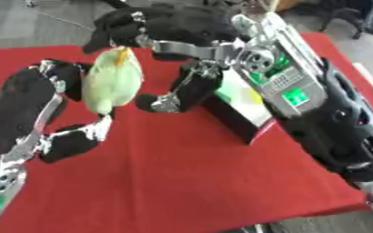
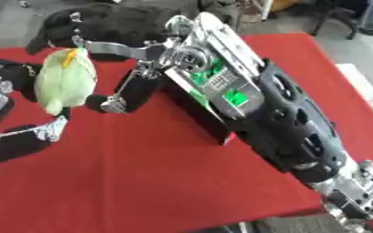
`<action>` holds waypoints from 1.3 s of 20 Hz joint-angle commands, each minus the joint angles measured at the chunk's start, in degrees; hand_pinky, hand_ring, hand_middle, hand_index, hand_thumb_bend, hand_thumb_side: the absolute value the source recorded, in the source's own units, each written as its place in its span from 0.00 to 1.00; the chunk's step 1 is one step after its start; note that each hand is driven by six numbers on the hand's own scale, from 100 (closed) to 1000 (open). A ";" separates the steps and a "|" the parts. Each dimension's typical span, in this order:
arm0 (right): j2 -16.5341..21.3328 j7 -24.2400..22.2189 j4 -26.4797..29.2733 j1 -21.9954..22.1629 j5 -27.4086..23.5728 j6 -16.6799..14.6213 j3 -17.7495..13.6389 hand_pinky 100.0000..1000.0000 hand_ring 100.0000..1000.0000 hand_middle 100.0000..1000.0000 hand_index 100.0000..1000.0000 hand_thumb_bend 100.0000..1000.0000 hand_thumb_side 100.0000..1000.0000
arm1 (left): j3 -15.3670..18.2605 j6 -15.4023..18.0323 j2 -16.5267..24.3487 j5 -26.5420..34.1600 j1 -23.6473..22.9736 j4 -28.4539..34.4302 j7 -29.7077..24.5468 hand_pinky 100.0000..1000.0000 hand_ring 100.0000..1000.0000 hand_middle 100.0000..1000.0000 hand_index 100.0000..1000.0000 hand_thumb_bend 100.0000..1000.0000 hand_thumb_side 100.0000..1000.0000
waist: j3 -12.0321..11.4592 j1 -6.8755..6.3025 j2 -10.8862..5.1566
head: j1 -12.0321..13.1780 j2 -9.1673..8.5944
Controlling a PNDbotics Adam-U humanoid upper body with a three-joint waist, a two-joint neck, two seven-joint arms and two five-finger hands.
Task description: Pick up the objects with one hand, pass them to the other hand, and then place them into the box on the other side of the table.
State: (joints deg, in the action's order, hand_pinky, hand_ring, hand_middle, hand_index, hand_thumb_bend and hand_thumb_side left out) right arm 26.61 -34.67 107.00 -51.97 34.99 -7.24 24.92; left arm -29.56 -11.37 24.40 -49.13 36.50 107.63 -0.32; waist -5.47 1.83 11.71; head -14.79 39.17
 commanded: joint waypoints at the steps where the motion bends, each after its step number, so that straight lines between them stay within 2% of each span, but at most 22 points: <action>1: -0.32 0.35 -2.72 -1.38 1.42 -0.42 0.15 0.89 1.00 0.78 0.88 0.14 0.00 | 0.01 0.82 0.01 -0.30 1.23 1.57 0.49 0.46 0.36 0.25 0.33 0.00 0.27 | -0.11 -0.11 -1.14 | -0.20 -0.20; 5: -0.78 2.45 -4.65 -1.42 2.07 1.22 0.38 0.83 1.00 0.54 0.73 0.08 0.00 | -0.11 1.15 0.02 0.14 1.16 1.74 1.63 0.46 0.36 0.25 0.33 0.00 0.28 | -0.16 -0.09 -1.13 | -0.25 -0.16; 7: -0.94 3.44 -5.09 -1.38 1.69 2.18 0.60 0.81 1.00 0.45 0.64 0.00 0.00 | -0.20 1.57 0.00 0.53 1.14 1.77 2.47 0.46 0.36 0.24 0.33 0.00 0.28 | -0.17 -0.10 -1.13 | -0.32 -0.14; 9: -1.25 4.90 -5.28 -1.24 0.44 3.28 0.69 0.80 1.00 0.35 0.53 0.00 0.00 | -0.28 2.03 -0.07 1.05 1.08 1.73 3.27 0.46 0.35 0.24 0.34 0.00 0.28 | -0.15 -0.11 -1.12 | -0.34 -0.15; 12: -1.79 7.50 -5.40 -0.77 -2.15 5.67 0.75 0.80 1.00 0.27 0.41 0.00 0.05 | -0.20 1.96 -0.20 1.87 0.87 1.30 4.18 0.49 0.39 0.30 0.43 0.00 0.14 | -0.12 -0.11 -1.11 | -0.30 -0.16; 14: -1.79 8.70 -5.07 -0.41 -3.98 7.47 0.57 0.80 0.98 0.24 0.38 0.00 0.09 | 0.37 0.61 -0.38 2.89 0.61 0.62 5.03 0.51 0.41 0.34 0.50 0.00 0.06 | -0.09 -0.11 -1.13 | -0.27 -0.14; 16: -1.56 9.44 -4.33 -0.13 -5.78 9.17 0.25 0.79 0.95 0.23 0.38 0.00 0.13 | 1.09 -1.08 -0.51 3.94 0.34 -0.20 6.33 0.52 0.44 0.38 0.55 0.00 0.03 | -0.04 -0.12 -1.15 | -0.25 -0.20; 17: -1.38 9.80 -3.83 0.05 -6.75 10.00 0.01 0.80 0.94 0.22 0.37 0.00 0.11 | 1.47 -2.03 -0.54 4.44 0.16 -0.80 6.96 0.56 0.49 0.46 0.64 0.00 0.07 | -0.02 -0.12 -1.15 | -0.25 -0.22; 18: -1.19 10.09 -3.33 0.22 -7.74 10.78 -0.24 0.80 0.94 0.22 0.37 0.00 0.11 | 1.70 -3.01 -0.53 4.79 0.01 -1.59 7.15 0.59 0.52 0.50 0.70 0.01 0.13 | 0.02 -0.14 -1.15 | -0.24 -0.22; 19: -0.95 10.34 -2.88 0.40 -8.77 11.54 -0.55 0.80 0.94 0.21 0.36 0.00 0.11 | 1.94 -4.04 -0.46 4.92 -0.20 -2.64 6.83 0.66 0.60 0.59 0.80 0.17 0.28 | 0.06 -0.15 -1.15 | -0.24 -0.22; 21: -0.27 10.61 -2.19 0.76 -10.74 12.87 -1.37 0.80 0.95 0.21 0.37 0.00 0.10 | 2.74 -6.01 -0.30 4.98 -0.69 -5.03 5.37 0.74 0.72 0.69 0.90 0.38 0.46 | 0.14 -0.18 -1.16 | -0.22 -0.23; 24: 1.14 10.92 -1.16 1.51 -13.67 14.69 -3.13 0.81 0.96 0.21 0.37 0.00 0.09 | 4.83 -8.93 0.04 4.86 -1.28 -7.65 4.18 0.78 0.76 0.71 0.93 0.54 0.58 | 0.22 -0.20 -1.18 | -0.15 -0.14; 26: 2.09 11.46 -0.67 2.13 -15.30 15.93 -4.55 0.82 0.97 0.21 0.38 0.00 0.09 | 6.36 -10.85 0.36 5.12 -1.78 -8.71 4.75 0.76 0.75 0.69 0.92 0.58 0.64 | 0.26 -0.21 -1.16 | -0.06 -0.10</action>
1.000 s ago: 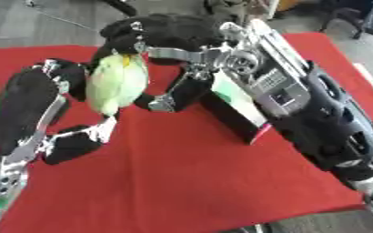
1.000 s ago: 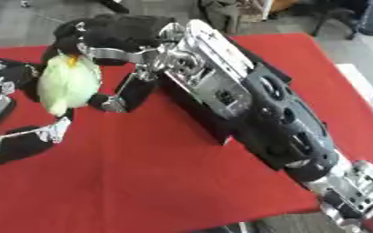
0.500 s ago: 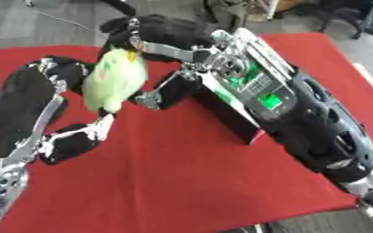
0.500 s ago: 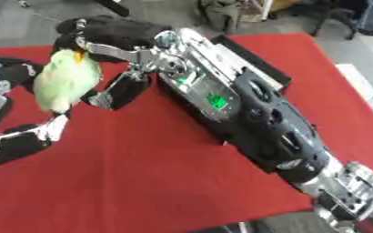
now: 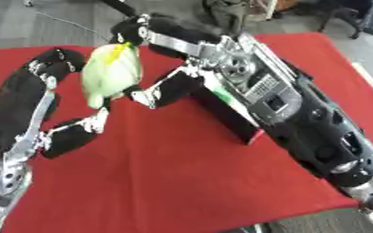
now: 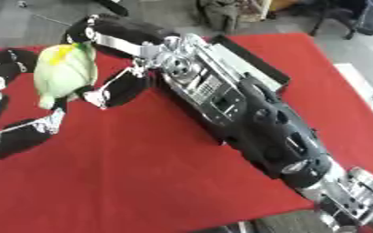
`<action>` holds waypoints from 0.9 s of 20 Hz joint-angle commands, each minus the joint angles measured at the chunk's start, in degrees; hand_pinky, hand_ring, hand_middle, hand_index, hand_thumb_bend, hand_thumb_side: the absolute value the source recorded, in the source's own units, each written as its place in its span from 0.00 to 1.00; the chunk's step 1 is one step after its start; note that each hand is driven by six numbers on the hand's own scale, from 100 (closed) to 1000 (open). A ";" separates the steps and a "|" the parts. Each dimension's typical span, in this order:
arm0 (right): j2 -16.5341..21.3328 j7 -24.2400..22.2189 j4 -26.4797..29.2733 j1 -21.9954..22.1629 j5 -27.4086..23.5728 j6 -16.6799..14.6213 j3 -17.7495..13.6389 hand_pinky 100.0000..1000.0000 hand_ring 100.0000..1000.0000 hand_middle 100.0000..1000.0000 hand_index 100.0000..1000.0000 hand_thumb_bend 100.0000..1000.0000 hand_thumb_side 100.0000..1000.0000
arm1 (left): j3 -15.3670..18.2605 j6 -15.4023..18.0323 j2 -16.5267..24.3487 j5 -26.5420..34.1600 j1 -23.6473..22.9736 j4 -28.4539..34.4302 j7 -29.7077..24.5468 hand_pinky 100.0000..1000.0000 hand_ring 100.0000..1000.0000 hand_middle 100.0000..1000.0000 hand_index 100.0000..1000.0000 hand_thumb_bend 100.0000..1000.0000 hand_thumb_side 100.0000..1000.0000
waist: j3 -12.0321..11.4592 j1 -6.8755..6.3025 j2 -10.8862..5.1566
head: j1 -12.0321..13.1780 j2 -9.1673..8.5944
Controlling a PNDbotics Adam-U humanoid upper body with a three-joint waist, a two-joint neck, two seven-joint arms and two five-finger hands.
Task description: Pick up the objects with one hand, pass them to the other hand, and then place them into the box on the other side of the table.
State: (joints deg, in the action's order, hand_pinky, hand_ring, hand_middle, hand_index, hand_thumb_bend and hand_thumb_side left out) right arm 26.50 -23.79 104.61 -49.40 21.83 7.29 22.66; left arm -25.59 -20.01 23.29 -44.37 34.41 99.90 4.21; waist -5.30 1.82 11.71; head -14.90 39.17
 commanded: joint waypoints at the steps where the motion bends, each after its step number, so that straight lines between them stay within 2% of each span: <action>1: 2.62 0.86 1.90 -0.07 -2.75 1.98 -3.00 0.83 0.97 0.21 0.38 0.00 0.09 | 2.99 -3.15 1.66 0.79 0.09 -1.19 0.66 0.76 0.75 0.69 0.92 0.59 0.65 | 0.12 -0.20 -1.14 | 0.11 -0.11; 3: 3.14 1.50 2.06 0.90 -4.33 3.31 -4.56 0.85 0.99 0.22 0.39 0.00 0.09 | 4.02 -5.02 2.21 2.01 -0.45 -0.81 1.84 0.75 0.74 0.68 0.91 0.58 0.67 | 0.18 -0.22 -1.07 | 0.21 -0.14; 5: 3.82 2.41 2.26 2.01 -5.97 4.60 -6.37 0.86 1.00 0.22 0.40 0.00 0.09 | 5.09 -6.74 2.84 3.36 -1.19 0.09 3.18 0.73 0.72 0.66 0.90 0.54 0.70 | 0.23 -0.22 -0.98 | 0.31 -0.13; 7: 4.95 3.77 2.36 3.62 -7.63 6.07 -8.74 0.87 1.00 0.22 0.41 0.00 0.10 | 6.71 -8.41 3.70 4.95 -2.25 1.55 4.76 0.71 0.70 0.63 0.86 0.45 0.71 | 0.32 -0.22 -0.89 | 0.53 -0.10; 9: 6.63 5.42 1.88 5.54 -9.38 7.65 -11.43 0.88 1.00 0.23 0.43 0.00 0.11 | 8.74 -10.16 4.40 6.68 -3.70 3.35 6.49 0.65 0.60 0.53 0.77 0.22 0.68 | 0.49 -0.21 -0.80 | 0.82 -0.23; 12: 9.64 8.01 0.07 8.98 -11.25 9.98 -15.66 0.89 1.00 0.24 0.44 0.00 0.11 | 12.33 -12.14 4.78 9.29 -5.85 6.88 9.11 0.58 0.54 0.47 0.72 0.06 0.70 | 0.65 -0.20 -0.63 | 1.02 -0.64; 14: 11.29 9.88 -1.97 11.53 -10.80 11.36 -18.69 0.90 1.00 0.24 0.45 0.00 0.11 | 14.84 -12.00 4.68 11.16 -7.03 9.08 10.98 0.57 0.52 0.46 0.71 0.00 0.74 | 0.65 -0.20 -0.51 | 1.06 -0.88; 18: 13.56 13.56 -7.01 15.41 -7.60 12.93 -24.07 0.89 1.00 0.27 0.48 0.00 0.11 | 18.66 -10.34 3.72 14.84 -8.54 11.59 14.66 0.57 0.54 0.50 0.76 0.00 0.78 | 0.58 -0.25 -0.38 | 1.12 -1.46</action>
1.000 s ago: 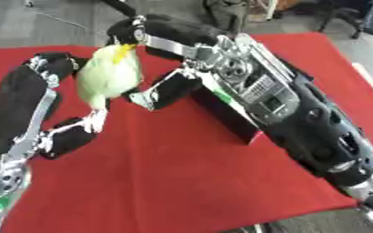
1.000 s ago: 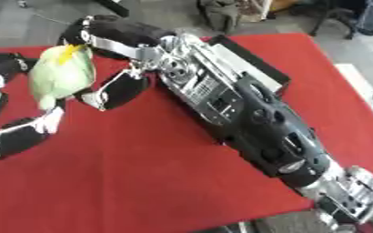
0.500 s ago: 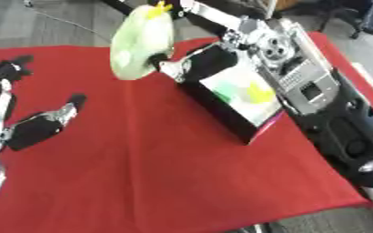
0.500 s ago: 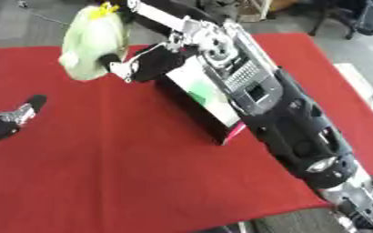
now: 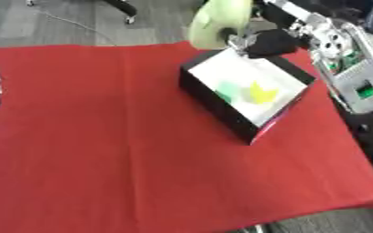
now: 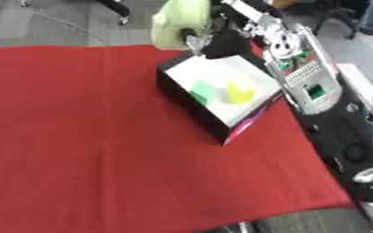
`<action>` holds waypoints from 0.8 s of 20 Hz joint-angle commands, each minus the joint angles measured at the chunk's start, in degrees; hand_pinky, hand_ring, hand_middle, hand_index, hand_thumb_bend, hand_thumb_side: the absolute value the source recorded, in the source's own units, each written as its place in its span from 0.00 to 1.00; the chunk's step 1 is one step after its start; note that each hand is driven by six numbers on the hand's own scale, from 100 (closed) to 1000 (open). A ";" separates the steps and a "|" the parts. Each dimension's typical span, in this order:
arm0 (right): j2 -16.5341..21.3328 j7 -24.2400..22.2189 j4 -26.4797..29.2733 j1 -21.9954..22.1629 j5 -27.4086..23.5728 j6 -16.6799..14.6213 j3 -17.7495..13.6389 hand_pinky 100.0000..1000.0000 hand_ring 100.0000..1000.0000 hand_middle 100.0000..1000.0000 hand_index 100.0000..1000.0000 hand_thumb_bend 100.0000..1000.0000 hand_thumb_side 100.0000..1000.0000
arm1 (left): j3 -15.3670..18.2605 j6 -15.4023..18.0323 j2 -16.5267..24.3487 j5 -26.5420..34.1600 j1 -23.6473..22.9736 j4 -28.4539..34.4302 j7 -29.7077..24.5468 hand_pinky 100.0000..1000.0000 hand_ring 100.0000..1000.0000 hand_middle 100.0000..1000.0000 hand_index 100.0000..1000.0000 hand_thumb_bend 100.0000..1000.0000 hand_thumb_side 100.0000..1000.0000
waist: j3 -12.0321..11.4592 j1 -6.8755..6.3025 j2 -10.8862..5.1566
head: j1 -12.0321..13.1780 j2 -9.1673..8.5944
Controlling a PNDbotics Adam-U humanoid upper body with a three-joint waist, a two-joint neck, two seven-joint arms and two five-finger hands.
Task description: Pick up the objects with one hand, pass them to the other hand, and then place them into the box on the other side of the table.
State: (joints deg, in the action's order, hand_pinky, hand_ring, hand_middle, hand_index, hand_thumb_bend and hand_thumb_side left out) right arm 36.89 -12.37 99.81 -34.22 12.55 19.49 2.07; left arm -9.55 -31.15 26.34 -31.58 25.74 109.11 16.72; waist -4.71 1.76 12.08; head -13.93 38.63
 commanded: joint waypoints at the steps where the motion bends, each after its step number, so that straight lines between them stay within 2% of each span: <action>1: 3.60 3.07 -3.69 0.88 2.61 0.85 -4.05 0.89 1.00 0.30 0.51 0.00 0.11 | 3.13 1.30 0.39 3.00 -0.22 2.60 3.08 0.57 0.55 0.52 0.79 0.00 0.78 | 0.00 -0.22 -0.72 | 0.18 -1.07; 5: 3.86 6.53 -9.69 2.17 6.37 -0.70 -2.14 0.93 1.00 0.42 0.62 0.00 0.08 | 3.87 3.34 -0.50 6.77 -0.90 2.51 6.86 0.58 0.56 0.54 0.79 0.00 0.77 | -0.18 -0.41 -0.66 | -0.81 -1.57; 6: 3.69 6.67 -11.08 2.13 7.16 -1.56 -1.45 0.94 1.00 0.44 0.64 0.00 0.04 | 3.77 3.92 -0.58 7.73 -0.94 2.39 7.82 0.58 0.56 0.54 0.79 0.00 0.77 | -0.25 -0.47 -0.64 | -1.43 -1.69; 7: 3.55 6.47 -12.30 2.02 7.68 -2.47 -0.98 0.95 1.00 0.49 0.68 0.00 0.07 | 3.57 4.52 -0.58 8.70 -0.97 2.22 8.78 0.58 0.56 0.54 0.79 0.00 0.76 | -0.30 -0.52 -0.62 | -2.14 -1.81; 10: 3.51 4.59 -14.59 1.79 8.59 -5.25 -0.08 0.99 1.00 0.68 0.81 0.00 0.02 | 2.96 6.23 -0.40 11.52 -0.96 1.68 11.61 0.58 0.56 0.53 0.79 0.00 0.76 | -0.46 -0.52 -0.53 | -4.68 -2.08; 11: 3.56 3.71 -14.99 1.80 8.83 -6.23 0.14 1.00 1.00 0.71 0.84 0.00 0.02 | 2.77 6.80 -0.28 12.50 -0.96 1.52 12.59 0.58 0.56 0.53 0.79 0.00 0.76 | -0.50 -0.48 -0.50 | -5.70 -2.19; 12: 3.62 2.85 -15.25 1.83 9.03 -7.13 0.27 1.00 1.00 0.75 0.88 0.00 0.09 | 2.57 7.28 -0.17 13.37 -0.97 1.34 13.49 0.58 0.56 0.53 0.79 0.00 0.76 | -0.53 -0.45 -0.48 | -6.51 -2.25; 14: 3.80 1.03 -15.38 1.99 9.74 -8.99 0.50 1.00 1.00 0.83 0.96 0.00 0.39 | 2.02 8.05 0.02 14.70 -0.99 0.87 15.35 0.58 0.56 0.54 0.79 0.00 0.75 | -0.56 -0.41 -0.46 | -7.75 -2.38; 16: 4.02 -0.78 -15.67 2.20 11.10 -10.92 0.34 1.00 1.00 0.87 1.00 0.00 0.49 | 1.42 8.57 0.11 15.54 -1.03 0.34 17.18 0.58 0.56 0.54 0.79 0.00 0.75 | -0.54 -0.40 -0.45 | -8.32 -2.40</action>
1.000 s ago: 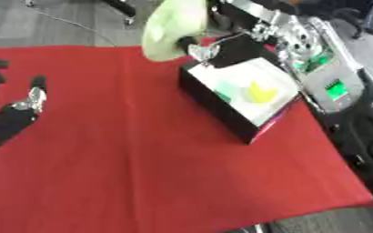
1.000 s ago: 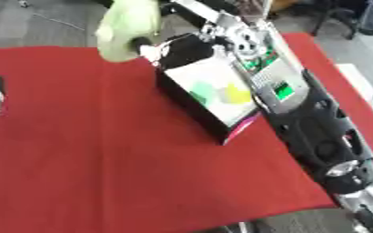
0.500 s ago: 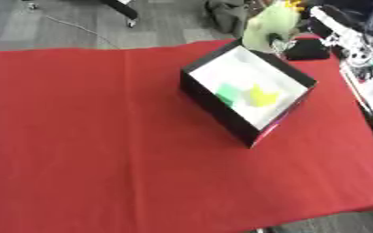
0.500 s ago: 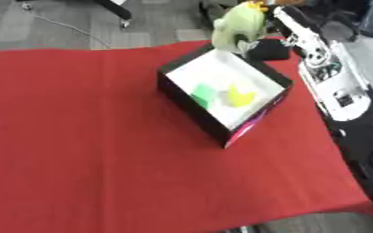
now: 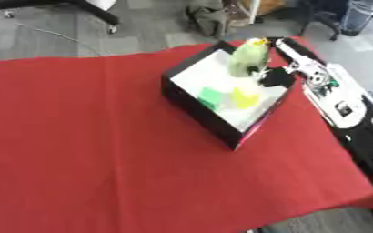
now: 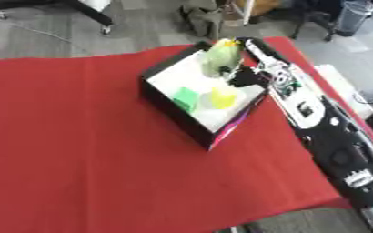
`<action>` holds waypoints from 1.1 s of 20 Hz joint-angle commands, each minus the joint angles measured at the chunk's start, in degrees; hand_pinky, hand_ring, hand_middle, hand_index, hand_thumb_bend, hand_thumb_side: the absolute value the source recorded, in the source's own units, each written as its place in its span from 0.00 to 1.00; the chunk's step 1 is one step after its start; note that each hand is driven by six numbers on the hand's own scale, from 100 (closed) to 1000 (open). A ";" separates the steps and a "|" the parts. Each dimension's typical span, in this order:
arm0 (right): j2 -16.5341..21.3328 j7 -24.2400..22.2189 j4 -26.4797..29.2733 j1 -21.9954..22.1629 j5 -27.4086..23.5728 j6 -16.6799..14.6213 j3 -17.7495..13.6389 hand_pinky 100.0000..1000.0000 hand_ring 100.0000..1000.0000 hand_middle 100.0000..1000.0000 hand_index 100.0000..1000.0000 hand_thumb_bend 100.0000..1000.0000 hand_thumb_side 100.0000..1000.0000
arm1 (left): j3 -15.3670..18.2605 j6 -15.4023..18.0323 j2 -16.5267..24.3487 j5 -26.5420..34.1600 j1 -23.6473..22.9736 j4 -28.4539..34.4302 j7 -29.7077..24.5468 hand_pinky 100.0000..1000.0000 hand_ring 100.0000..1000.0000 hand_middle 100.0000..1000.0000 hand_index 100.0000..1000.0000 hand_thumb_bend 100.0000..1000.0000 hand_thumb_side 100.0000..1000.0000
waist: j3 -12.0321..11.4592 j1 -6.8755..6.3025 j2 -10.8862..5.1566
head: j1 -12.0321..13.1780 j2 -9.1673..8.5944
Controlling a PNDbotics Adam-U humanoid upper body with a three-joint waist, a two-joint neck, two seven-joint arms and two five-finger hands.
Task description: Pick up the objects with one hand, pass them to the other hand, and then place them into the box on the other side of the table.
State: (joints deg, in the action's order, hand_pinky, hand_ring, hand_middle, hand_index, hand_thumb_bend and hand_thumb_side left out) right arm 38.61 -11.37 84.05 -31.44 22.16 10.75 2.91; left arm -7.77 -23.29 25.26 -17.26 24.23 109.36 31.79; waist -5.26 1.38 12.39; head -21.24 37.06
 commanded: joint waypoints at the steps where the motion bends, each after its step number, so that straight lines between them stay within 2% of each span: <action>1: 2.42 -2.37 -0.17 -0.49 2.35 -3.13 -0.80 1.00 1.00 0.88 1.00 0.00 0.50 | -0.59 0.90 1.22 1.50 0.45 -0.12 2.77 0.58 0.56 0.54 0.79 0.00 0.75 | 0.02 -0.02 -0.75 | -1.13 -0.81; 5: 2.85 -2.23 -1.35 -0.01 6.24 -5.78 -2.30 1.00 1.00 0.88 1.00 0.00 0.47 | -0.96 1.33 1.24 1.99 0.35 -0.55 3.98 0.58 0.56 0.53 0.79 0.00 0.74 | 0.15 -0.04 -0.71 | -1.47 -0.55; 7: 2.89 -1.54 -1.26 0.30 8.17 -5.71 -2.83 1.00 1.00 0.89 1.00 0.00 0.50 | -0.98 1.30 1.21 1.98 0.32 -0.63 4.14 0.58 0.56 0.53 0.79 0.00 0.73 | 0.19 -0.05 -0.68 | -1.43 -0.53; 9: 2.86 -1.39 -0.77 0.63 9.62 -5.44 -3.28 1.00 1.00 0.89 1.00 0.00 0.50 | -0.96 1.23 1.16 1.93 0.25 -0.65 4.25 0.58 0.56 0.53 0.79 0.00 0.73 | 0.23 -0.08 -0.68 | -1.17 -0.55; 11: 2.81 -1.50 0.07 0.96 10.04 -5.20 -3.73 1.00 1.00 0.88 1.00 0.00 0.45 | -0.92 1.16 1.11 1.88 0.17 -0.67 4.31 0.58 0.56 0.53 0.79 0.00 0.72 | 0.28 -0.11 -0.68 | -0.87 -0.57; 13: 2.70 -1.64 1.23 1.30 9.27 -4.79 -4.22 1.00 1.00 0.89 1.00 0.00 0.27 | -0.81 1.11 1.02 1.86 0.13 -0.69 4.43 0.58 0.56 0.53 0.79 0.00 0.72 | 0.31 -0.12 -0.68 | -0.58 -0.63; 14: 2.66 -1.95 1.88 1.51 8.69 -4.46 -4.40 1.00 1.00 0.89 1.00 0.00 0.00 | -0.77 1.10 0.98 1.88 0.12 -0.70 4.50 0.58 0.56 0.53 0.79 0.00 0.71 | 0.33 -0.13 -0.68 | -0.40 -0.66; 16: 2.77 -2.80 2.94 1.86 8.38 -3.35 -4.74 1.00 1.00 0.89 1.00 0.00 0.18 | -0.77 1.08 0.89 1.98 0.11 -0.77 4.60 0.58 0.56 0.53 0.79 0.00 0.70 | 0.41 -0.12 -0.68 | -0.03 -0.69; 17: 2.86 -3.10 3.36 1.99 8.68 -2.54 -4.82 1.00 1.00 0.88 1.00 0.00 0.21 | -0.80 1.09 0.83 2.05 0.12 -0.80 4.63 0.58 0.56 0.53 0.79 0.00 0.70 | 0.45 -0.12 -0.68 | 0.12 -0.71; 22: 2.89 -2.49 4.40 2.25 9.94 -0.51 -4.55 1.00 1.00 0.88 1.00 0.00 0.16 | -0.91 1.21 0.64 2.11 0.21 -0.88 4.68 0.58 0.56 0.53 0.79 0.00 0.70 | 0.42 -0.10 -0.64 | 0.33 -0.87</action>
State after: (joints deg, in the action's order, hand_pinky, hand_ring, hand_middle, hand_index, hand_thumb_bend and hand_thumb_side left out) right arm 39.14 -14.05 87.11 -28.68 31.62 9.78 -1.01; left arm -8.98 -22.20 25.26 -15.43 23.93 107.91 36.33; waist -4.88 1.33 12.45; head -21.02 37.05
